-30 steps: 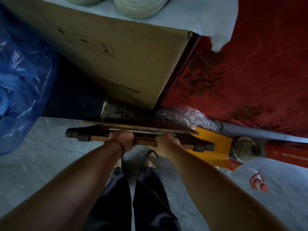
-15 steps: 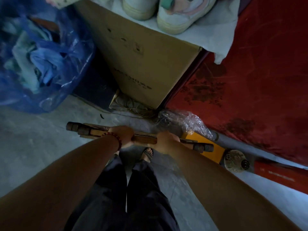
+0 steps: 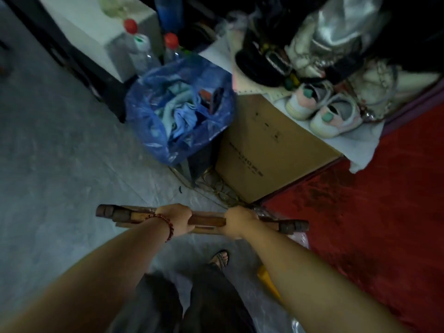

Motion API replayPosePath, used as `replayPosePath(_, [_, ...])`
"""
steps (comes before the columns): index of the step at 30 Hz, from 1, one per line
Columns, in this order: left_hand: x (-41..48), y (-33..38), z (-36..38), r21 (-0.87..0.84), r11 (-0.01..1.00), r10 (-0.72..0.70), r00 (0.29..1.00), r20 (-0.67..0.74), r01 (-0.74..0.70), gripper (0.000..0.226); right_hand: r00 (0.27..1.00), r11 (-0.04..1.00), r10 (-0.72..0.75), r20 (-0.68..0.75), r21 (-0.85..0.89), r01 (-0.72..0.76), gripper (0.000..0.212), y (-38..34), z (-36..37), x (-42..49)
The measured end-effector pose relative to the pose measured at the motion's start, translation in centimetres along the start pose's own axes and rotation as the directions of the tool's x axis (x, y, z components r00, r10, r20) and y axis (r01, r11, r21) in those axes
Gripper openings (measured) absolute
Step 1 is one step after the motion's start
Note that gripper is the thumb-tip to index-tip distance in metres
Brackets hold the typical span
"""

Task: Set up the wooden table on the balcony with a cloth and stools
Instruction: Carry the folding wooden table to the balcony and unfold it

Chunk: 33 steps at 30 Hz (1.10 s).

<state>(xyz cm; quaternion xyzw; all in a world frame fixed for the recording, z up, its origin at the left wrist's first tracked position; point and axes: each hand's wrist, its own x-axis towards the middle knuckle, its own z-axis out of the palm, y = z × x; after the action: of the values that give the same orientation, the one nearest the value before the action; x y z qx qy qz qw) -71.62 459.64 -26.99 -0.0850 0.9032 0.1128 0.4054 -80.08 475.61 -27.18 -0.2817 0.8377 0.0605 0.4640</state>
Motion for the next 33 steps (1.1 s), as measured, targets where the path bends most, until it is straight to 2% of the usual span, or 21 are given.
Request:
replayPosePath(3, [-2.7,-3.6,0.1,-0.038,0.998,-0.050,0.999,-0.014,0.049,0.035,0.998,0.997,-0.058,0.013,-0.053,0.059,0.058,-4.5,-1.6,-0.7])
replayPosePath(5, [-4.8,-6.3,0.1,-0.081,0.994,-0.079,0.996,-0.031,0.076,0.035,0.995,0.990,-0.097,-0.017,-0.101,0.095,0.059,-7.8,-2.3,-1.2])
replayPosePath(11, [-11.0,-15.6,2.1,-0.218,0.962,-0.181,0.981,-0.072,0.161,0.032,0.975,0.951,-0.203,-0.095,-0.258,0.173,0.040,-19.1,-2.7,-2.1])
replayPosePath(14, [-14.6,-20.3,4.4,-0.283,0.936,-0.236,0.969,-0.065,0.209,0.033,0.965,0.920,-0.250,-0.078,-0.330,0.211,0.042,-25.5,-1.3,-2.0])
replayPosePath(22, [-24.5,-31.8,11.0,-0.472,0.785,-0.457,0.889,-0.005,0.401,0.026,0.899,0.761,-0.436,0.044,-0.516,0.394,0.036,-42.1,1.7,-1.9])
replayPosePath(27, [-29.3,-36.8,15.0,-0.527,0.685,-0.597,0.802,-0.010,0.503,0.025,0.834,0.626,-0.515,0.201,-0.576,0.525,0.036,-50.5,3.4,-0.9])
replayPosePath(33, [-32.4,-42.8,16.9,-0.602,0.571,-0.688,0.725,0.020,0.558,0.025,0.732,0.430,-0.635,0.248,-0.673,0.601,0.032,-59.5,4.2,1.4])
